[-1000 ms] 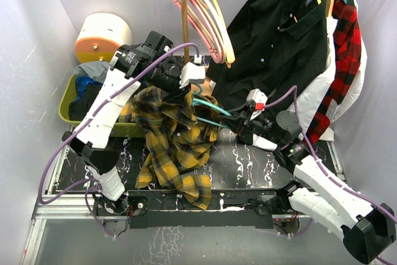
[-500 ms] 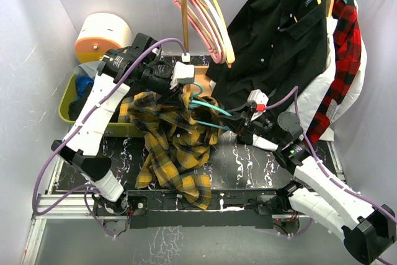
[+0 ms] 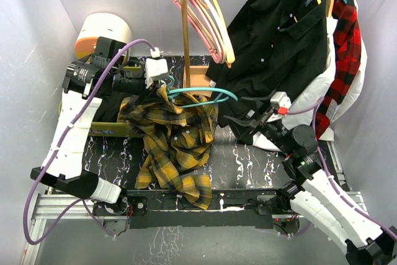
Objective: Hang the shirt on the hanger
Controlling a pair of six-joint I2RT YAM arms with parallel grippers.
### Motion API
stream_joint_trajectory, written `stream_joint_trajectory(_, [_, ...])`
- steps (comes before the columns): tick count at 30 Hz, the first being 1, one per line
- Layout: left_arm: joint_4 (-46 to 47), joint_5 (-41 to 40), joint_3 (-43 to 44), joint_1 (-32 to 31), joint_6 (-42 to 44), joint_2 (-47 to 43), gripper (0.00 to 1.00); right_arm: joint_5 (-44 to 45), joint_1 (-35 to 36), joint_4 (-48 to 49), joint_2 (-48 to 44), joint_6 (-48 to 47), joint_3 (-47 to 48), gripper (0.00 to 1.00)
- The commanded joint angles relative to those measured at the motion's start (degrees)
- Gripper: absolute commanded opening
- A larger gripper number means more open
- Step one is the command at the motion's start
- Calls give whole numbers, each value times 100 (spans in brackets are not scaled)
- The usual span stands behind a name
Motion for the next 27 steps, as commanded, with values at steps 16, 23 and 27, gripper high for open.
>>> stream_joint_trajectory(16, [145,489,-109,427,-330,-282,0,3,596,2156,1598,1432,-703,82])
stream_joint_trajectory(23, [170,437,-129,430,-313,-252,0,-88,710,2480,2153,1478,-578,62])
stream_joint_trajectory(27, [232,396,-161,429,-365,-247,0,-40,775,2465,2318,1507,-595,28])
